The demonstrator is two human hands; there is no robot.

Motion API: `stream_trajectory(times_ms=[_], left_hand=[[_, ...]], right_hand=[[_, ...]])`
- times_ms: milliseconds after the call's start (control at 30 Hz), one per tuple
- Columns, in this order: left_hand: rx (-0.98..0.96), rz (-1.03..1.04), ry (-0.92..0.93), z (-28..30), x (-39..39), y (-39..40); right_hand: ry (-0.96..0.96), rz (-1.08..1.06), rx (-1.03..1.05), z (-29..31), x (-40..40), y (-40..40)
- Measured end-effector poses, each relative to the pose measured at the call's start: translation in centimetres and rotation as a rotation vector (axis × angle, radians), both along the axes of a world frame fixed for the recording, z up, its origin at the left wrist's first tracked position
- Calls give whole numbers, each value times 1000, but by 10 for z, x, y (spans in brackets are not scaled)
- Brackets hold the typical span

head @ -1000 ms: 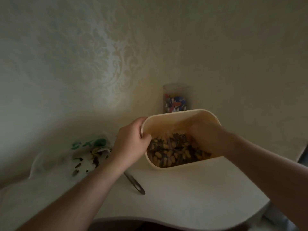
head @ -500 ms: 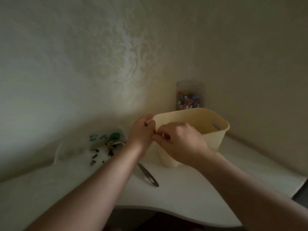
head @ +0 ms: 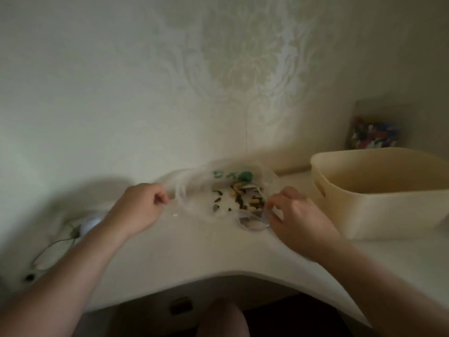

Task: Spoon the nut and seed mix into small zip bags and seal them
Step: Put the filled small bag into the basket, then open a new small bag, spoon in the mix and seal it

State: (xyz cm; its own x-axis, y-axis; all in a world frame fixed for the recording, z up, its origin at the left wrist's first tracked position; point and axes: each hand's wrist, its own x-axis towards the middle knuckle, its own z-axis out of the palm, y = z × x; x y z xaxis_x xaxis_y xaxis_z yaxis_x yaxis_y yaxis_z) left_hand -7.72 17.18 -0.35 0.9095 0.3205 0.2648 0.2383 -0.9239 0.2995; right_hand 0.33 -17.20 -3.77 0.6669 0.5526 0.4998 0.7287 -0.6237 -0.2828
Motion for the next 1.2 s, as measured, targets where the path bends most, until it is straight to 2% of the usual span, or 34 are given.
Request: stream_trajectory(times_ms=[67, 133, 233, 367, 433, 500, 567, 633, 700, 733, 833, 900, 933, 1033, 1200], left_hand=[[64, 27, 176, -16, -7, 13], [58, 2, 256, -34, -9, 18], [44, -3, 141, -53, -5, 24], [343, 30, 9, -60, -4, 26], [362, 19, -112, -55, -6, 22], [267, 21, -369, -43, -9, 20], [-68, 41, -538, -25, -9, 11], [-431, 72, -524, -10, -4, -2], [-580, 106, -434, -6, 8, -15], [-567, 135, -358, -5, 15, -20], [-349, 192, -14, -5, 39, -30], [-224, 163, 195, -10, 53, -37], [-211, 130, 234, -15, 60, -38], [-276, 66, 129, -17, 70, -42], [-367, 34, -276, 39, 73, -64]], right_hand=[[55, -40, -10, -9, 8, 6], [137, -108, -67, -15, 13, 10], [227, -155, -184, -18, 16, 9], [247, -172, -225, -17, 20, 6], [229, -177, -206, -15, 22, 6], [206, -172, -171, -13, 23, 5], [219, -179, -113, -11, 26, 5], [266, -197, -55, -6, 30, 6], [303, -217, -50, 0, 31, 8], [300, -228, -71, 2, 31, 8], [231, -281, -201, 8, 30, 15], [203, -283, -246, 15, 31, 22], [222, -268, -238, 20, 32, 26], [263, -232, -244, 30, 31, 30], [192, -326, -292, 35, 26, 11]])
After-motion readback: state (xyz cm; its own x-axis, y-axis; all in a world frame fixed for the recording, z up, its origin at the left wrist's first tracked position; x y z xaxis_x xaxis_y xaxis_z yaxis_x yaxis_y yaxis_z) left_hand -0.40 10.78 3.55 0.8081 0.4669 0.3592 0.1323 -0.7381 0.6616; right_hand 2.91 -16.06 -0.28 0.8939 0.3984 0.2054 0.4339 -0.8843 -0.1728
